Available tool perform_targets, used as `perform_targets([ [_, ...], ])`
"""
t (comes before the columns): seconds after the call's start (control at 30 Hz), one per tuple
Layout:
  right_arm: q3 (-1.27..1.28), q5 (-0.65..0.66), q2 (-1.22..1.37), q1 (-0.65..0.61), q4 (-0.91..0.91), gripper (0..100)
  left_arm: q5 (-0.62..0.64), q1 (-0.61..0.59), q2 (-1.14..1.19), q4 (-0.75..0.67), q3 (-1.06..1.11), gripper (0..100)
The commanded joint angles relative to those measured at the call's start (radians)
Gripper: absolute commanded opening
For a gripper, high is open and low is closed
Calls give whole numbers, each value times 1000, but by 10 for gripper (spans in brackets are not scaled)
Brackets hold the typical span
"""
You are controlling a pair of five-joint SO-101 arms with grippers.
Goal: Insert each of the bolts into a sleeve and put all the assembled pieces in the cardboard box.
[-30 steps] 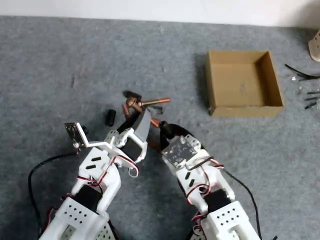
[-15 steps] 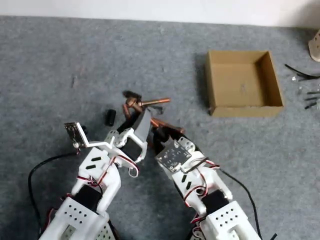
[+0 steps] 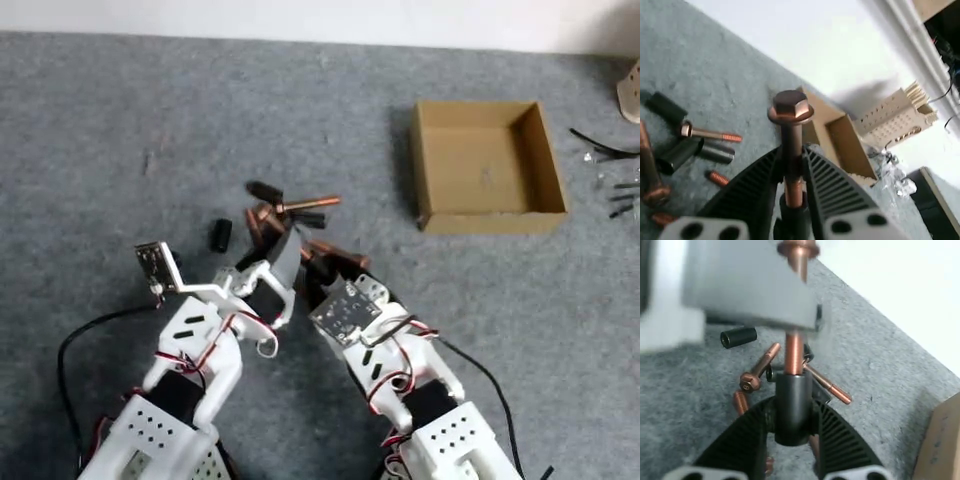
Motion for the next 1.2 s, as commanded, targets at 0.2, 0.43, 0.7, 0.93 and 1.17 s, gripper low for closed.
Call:
perform_targets([
  [0.2, 120, 8, -5, 12, 1, 5, 5, 30, -13, 57, 25, 4],
  [0.43, 120, 8, -5, 25, 1, 5, -106, 71, -13, 138, 25, 4],
  [0.7, 122, 3, -5, 53, 1, 5, -199, 142, -21, 196, 25, 4],
  [0.93, 124, 3, -5, 56, 1, 5, -195, 110, -16, 199, 25, 81],
  [1.17, 122, 6, -5, 56, 1, 5, -140, 91, -21, 236, 24, 303],
])
